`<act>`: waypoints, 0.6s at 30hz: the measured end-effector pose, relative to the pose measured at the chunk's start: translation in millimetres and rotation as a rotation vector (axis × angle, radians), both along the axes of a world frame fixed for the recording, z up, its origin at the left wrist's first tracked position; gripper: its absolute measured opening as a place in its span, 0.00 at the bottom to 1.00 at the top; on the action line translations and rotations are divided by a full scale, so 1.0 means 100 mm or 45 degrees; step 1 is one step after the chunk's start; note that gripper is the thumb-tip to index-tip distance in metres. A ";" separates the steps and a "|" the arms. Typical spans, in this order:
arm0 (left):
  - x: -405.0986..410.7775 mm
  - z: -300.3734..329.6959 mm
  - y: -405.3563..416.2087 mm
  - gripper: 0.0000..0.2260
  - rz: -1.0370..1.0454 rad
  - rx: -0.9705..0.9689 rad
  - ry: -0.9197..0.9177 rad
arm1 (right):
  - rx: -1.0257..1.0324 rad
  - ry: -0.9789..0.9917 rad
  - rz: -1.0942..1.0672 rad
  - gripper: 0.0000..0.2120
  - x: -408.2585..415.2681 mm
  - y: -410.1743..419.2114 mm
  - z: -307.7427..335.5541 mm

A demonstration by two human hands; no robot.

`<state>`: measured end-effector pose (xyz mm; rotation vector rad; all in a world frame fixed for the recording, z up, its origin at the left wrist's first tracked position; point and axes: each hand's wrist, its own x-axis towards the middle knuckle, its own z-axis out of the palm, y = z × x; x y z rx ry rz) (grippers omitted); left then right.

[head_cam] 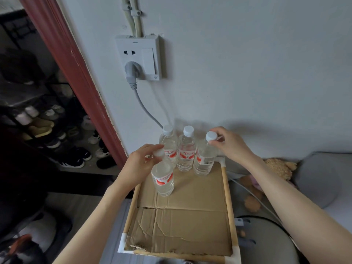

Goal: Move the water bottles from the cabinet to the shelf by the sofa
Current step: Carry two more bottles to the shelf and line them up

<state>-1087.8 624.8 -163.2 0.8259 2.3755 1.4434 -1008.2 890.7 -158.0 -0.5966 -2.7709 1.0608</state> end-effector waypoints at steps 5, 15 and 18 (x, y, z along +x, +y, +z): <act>0.02 0.02 0.04 0.13 0.102 -0.054 0.038 | 0.126 0.007 -0.117 0.16 -0.06 -0.04 -0.01; 0.03 0.01 0.00 0.12 0.008 0.059 -0.110 | 0.042 -0.004 0.012 0.15 -0.04 -0.01 -0.03; 0.04 0.02 0.03 0.11 0.140 0.051 -0.077 | 0.134 -0.001 -0.090 0.15 -0.06 -0.01 -0.02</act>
